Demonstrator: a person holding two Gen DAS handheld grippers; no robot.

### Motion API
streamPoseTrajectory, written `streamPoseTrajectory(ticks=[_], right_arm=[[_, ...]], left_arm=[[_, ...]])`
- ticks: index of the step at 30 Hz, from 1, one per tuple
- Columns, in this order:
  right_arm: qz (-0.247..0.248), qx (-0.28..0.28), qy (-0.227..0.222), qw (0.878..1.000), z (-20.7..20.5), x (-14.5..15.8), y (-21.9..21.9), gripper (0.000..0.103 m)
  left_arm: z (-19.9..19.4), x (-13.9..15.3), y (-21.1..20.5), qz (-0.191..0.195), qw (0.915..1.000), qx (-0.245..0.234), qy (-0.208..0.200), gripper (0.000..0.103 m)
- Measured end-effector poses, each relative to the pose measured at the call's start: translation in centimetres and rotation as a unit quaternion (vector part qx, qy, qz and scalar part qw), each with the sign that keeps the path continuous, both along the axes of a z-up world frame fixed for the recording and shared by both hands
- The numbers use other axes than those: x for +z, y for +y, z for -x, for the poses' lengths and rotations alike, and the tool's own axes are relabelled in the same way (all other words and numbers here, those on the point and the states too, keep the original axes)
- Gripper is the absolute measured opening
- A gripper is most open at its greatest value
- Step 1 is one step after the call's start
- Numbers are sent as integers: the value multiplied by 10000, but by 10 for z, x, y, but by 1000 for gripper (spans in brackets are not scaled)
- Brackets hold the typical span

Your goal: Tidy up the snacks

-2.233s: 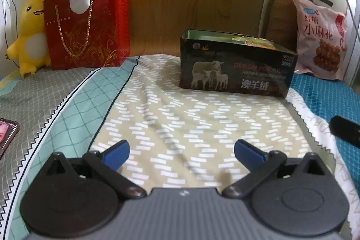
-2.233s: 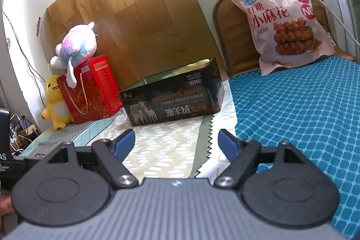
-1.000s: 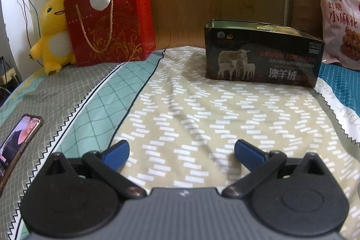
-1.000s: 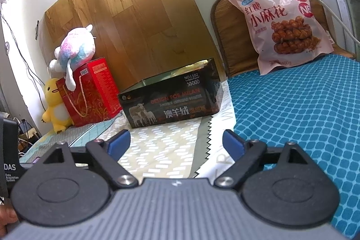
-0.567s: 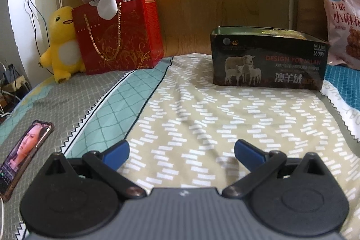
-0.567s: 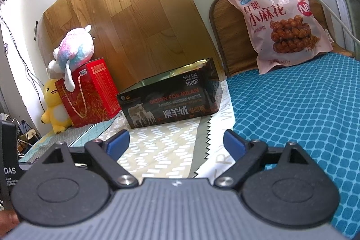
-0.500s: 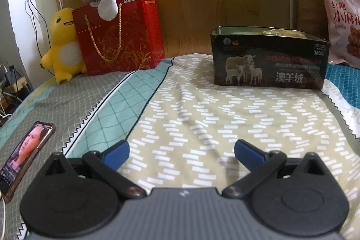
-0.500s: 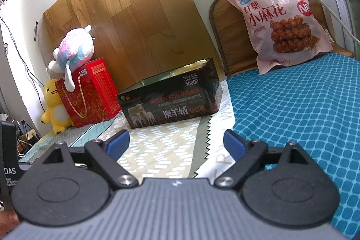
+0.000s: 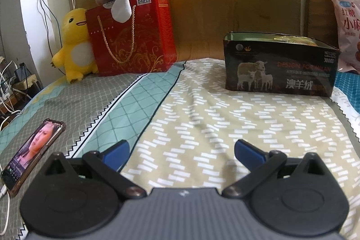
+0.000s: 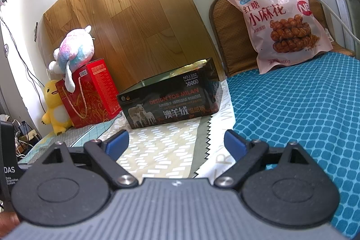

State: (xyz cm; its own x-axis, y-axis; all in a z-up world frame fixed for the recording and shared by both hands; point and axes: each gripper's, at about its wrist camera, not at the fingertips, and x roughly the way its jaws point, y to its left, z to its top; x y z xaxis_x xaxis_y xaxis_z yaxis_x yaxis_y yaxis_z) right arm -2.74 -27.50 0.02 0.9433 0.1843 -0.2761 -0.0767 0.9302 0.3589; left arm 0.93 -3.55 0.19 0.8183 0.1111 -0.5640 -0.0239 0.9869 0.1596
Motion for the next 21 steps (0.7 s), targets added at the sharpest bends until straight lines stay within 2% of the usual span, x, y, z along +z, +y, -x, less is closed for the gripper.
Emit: streamPoseTrajectory(ticks=[5, 13, 21], right_arm=[[1, -1, 2, 10000, 0, 0, 0, 94], [-8, 6, 3, 10000, -1, 0, -1, 94], [-9, -1, 3, 10000, -1, 0, 0, 95]], left_arm=[[1, 0, -1, 28, 9999, -121, 34, 103], [5, 0, -10, -266, 9993, -235, -77, 103], [7, 1, -11, -346, 9991, -214, -87, 103]])
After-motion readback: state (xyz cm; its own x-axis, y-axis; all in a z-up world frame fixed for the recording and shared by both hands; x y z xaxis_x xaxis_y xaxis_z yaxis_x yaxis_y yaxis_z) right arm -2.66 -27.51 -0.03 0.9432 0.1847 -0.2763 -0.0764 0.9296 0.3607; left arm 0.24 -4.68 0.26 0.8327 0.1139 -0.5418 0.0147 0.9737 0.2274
